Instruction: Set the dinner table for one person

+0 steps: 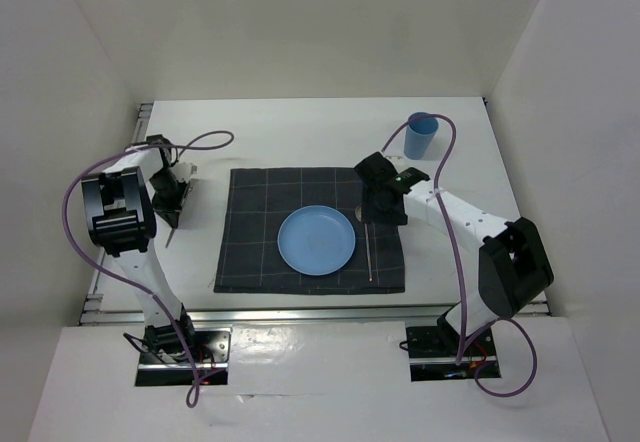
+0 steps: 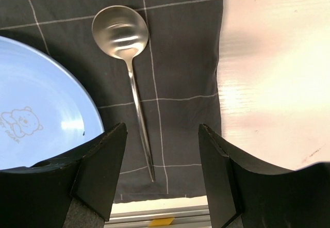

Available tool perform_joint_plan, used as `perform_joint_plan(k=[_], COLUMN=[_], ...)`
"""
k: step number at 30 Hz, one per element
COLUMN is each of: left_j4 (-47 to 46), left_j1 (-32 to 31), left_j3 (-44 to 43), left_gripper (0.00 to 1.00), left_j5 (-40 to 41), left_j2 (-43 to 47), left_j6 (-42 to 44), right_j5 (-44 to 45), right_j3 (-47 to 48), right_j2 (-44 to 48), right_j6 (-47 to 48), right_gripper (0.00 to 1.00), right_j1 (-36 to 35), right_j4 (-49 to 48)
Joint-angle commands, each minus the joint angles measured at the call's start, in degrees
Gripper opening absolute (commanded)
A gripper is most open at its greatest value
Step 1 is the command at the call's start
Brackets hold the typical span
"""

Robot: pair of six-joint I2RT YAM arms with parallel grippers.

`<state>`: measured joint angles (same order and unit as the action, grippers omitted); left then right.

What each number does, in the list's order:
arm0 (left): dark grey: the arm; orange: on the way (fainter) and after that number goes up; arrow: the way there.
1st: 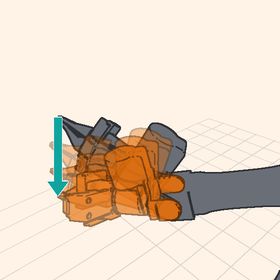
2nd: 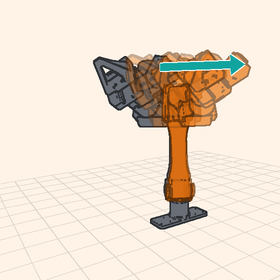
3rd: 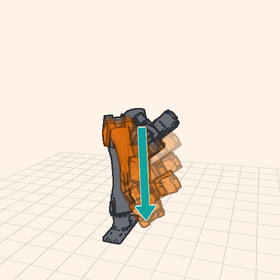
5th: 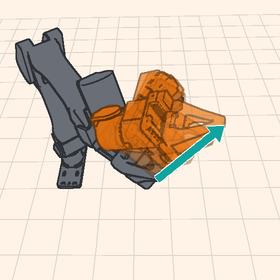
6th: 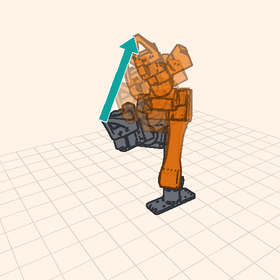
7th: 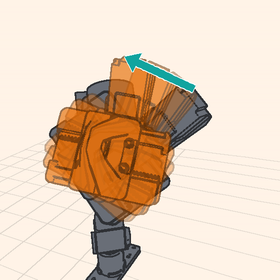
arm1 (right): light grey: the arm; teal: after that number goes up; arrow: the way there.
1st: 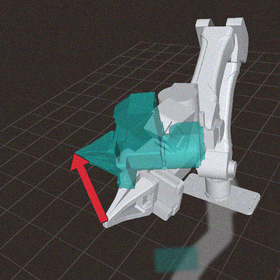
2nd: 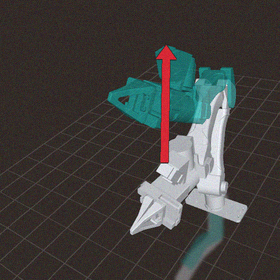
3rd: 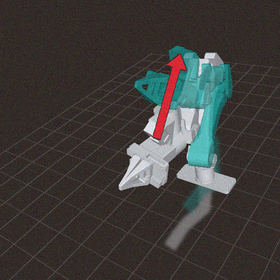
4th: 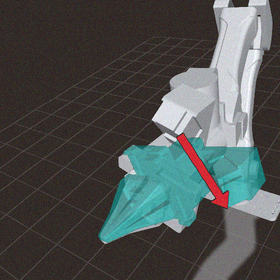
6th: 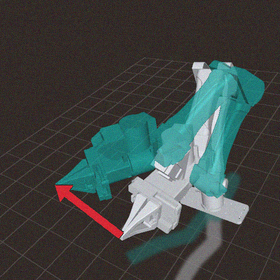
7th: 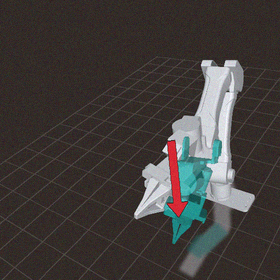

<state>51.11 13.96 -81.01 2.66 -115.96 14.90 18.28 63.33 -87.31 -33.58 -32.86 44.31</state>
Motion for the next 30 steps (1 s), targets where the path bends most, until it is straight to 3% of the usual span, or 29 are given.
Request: perform_joint_plan(k=[1,12,20,24,26,30], left_j4=[-3.74,-4.26,-5.15,-3.92,-3.39,-3.92], left_j1=[0.19,0.19,-1.12,-6.56,-12.44,-22.99], left_j3=[3.05,6.3,9.46,11.13,11.14,11.75], left_gripper=[0.0,0.0,0.0,0.0,0.0,0.0], left_j5=[-6.33,-14.78,-16.27,-19.79,-19.79,-13.05], left_j2=[-4.28,16.0,23.23,22.9,21.66,19.02], left_j6=[-0.83,-11.19,-16.91,-22.97,-27.28,-35.1], right_j5=[2.46,2.99,2.99,2.99,3.6,4.12], right_j3=[2.15,2.15,3.2,3.73,5.04,5.58], right_j2=[1.09,1.09,0.56,0.56,0.56,0.03], right_j6=[-0.08,-0.61,-0.61,-0.61,-0.61,-1.13], right_gripper=[0.66,0.66,0.66,0.66,0.66,0.66], right_j1=[-0.1,-0.1,-0.1,-0.1,-0.1,-0.1], right_j4=[1.48,2.09,2.09,2.62,3.23,5.6])
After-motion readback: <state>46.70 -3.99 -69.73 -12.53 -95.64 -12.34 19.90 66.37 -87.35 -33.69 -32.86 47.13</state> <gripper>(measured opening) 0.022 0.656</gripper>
